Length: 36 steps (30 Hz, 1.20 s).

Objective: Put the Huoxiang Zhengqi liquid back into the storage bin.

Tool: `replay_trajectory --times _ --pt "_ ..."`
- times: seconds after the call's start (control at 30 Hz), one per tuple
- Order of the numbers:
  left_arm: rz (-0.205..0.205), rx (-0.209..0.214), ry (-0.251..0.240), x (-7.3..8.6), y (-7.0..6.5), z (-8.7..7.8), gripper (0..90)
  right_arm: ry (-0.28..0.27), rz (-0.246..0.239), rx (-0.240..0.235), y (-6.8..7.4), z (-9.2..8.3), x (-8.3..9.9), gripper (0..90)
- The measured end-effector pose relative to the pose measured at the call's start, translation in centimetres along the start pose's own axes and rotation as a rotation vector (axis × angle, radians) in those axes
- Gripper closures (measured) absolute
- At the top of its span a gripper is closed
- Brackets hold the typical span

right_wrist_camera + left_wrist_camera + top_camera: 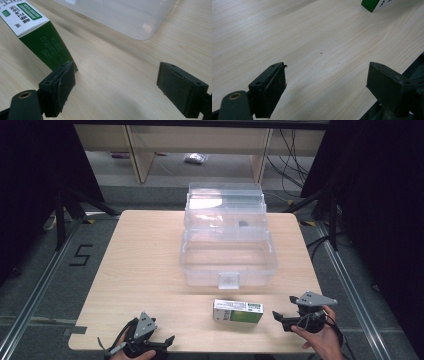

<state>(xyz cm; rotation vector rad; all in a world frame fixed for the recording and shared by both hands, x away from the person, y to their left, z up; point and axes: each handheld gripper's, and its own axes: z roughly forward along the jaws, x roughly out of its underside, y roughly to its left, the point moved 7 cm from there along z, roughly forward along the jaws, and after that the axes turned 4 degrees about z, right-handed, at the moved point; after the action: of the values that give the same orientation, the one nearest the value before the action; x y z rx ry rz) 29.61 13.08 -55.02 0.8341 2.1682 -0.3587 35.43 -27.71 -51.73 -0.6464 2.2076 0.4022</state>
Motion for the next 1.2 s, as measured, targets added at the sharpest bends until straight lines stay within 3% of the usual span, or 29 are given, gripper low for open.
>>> replay_trajectory --times 0.07,0.1,0.17,0.2,0.23,0.27,0.37,0.43,0.47,0.53,0.6,0.63,0.87,0.9,0.93,1.03,1.13,1.2 --pt "0.009 -0.01 0.012 0.1 0.1 -0.1 15.1 0.011 0.009 -0.023 0.2 0.0 0.0 16.2" --pt "0.009 -0.01 0.012 0.1 0.1 -0.1 15.1 -0.004 -0.013 -0.025 0.1 0.2 -0.1 16.4" --pt "-0.001 -0.004 -0.002 0.0 0.0 0.0 15.1 0.023 0.017 -0.024 0.6 0.0 0.1 17.6" --pt "-0.001 -0.004 -0.002 0.0 0.0 0.0 15.1 0.019 -0.006 -0.031 0.5 0.1 0.0 18.2" --pt "-0.005 -0.008 -0.002 0.0 0.1 0.0 15.1 0.019 -0.006 -0.031 0.5 0.1 0.0 18.2" --pt "0.0 0.0 0.001 0.0 0.0 0.0 15.1 0.037 0.024 -0.03 0.9 -0.2 0.1 18.4" --pt "-0.002 0.0 -0.013 -0.1 0.0 0.1 15.1 0.027 -0.005 -0.03 0.8 -0.2 -0.1 18.6" --pt "-0.015 -0.005 -0.007 -0.1 0.0 0.0 15.1 0.039 0.012 -0.036 1.0 -0.3 0.0 18.8" --pt "-0.001 -0.003 0.004 0.0 0.1 -0.1 15.1 0.022 -0.046 -0.039 0.8 -0.3 -0.4 19.2" --pt "-0.012 -0.007 0.004 0.0 0.0 -0.1 15.0 0.038 -0.03 -0.046 0.9 -0.4 -0.3 19.5" --pt "0.003 -0.003 -0.002 0.0 0.1 0.0 15.0 0.042 -0.022 -0.045 1.2 -0.5 -0.4 19.9" --pt "0.001 -0.006 0.005 0.0 0.1 -0.1 15.1 0.026 -0.068 -0.042 1.0 -0.6 -0.7 20.1" --pt "-0.004 -0.004 0.006 0.0 0.0 0.0 15.0 0.035 -0.073 -0.073 1.9 -0.8 -1.1 20.3" --pt "-0.008 -0.008 0.012 0.0 0.1 -0.1 15.0 0.029 -0.101 -0.079 2.0 -1.0 -1.6 21.2" --pt "-0.008 -0.008 0.012 0.0 0.1 -0.1 15.0 0.04 -0.074 -0.085 2.4 -1.1 -1.6 21.8" --pt "-0.006 -0.009 0.005 0.0 0.1 -0.1 15.0 0.031 -0.122 -0.097 2.6 -1.3 -2.3 21.8" --pt "-0.017 -0.005 0.002 0.0 0.0 -0.1 15.0 0.033 -0.135 -0.102 2.9 -1.6 -2.8 21.5" --pt "-0.003 -0.007 0.011 0.0 0.1 -0.1 15.0 0.031 -0.153 -0.107 3.3 -1.7 -3.3 21.1"
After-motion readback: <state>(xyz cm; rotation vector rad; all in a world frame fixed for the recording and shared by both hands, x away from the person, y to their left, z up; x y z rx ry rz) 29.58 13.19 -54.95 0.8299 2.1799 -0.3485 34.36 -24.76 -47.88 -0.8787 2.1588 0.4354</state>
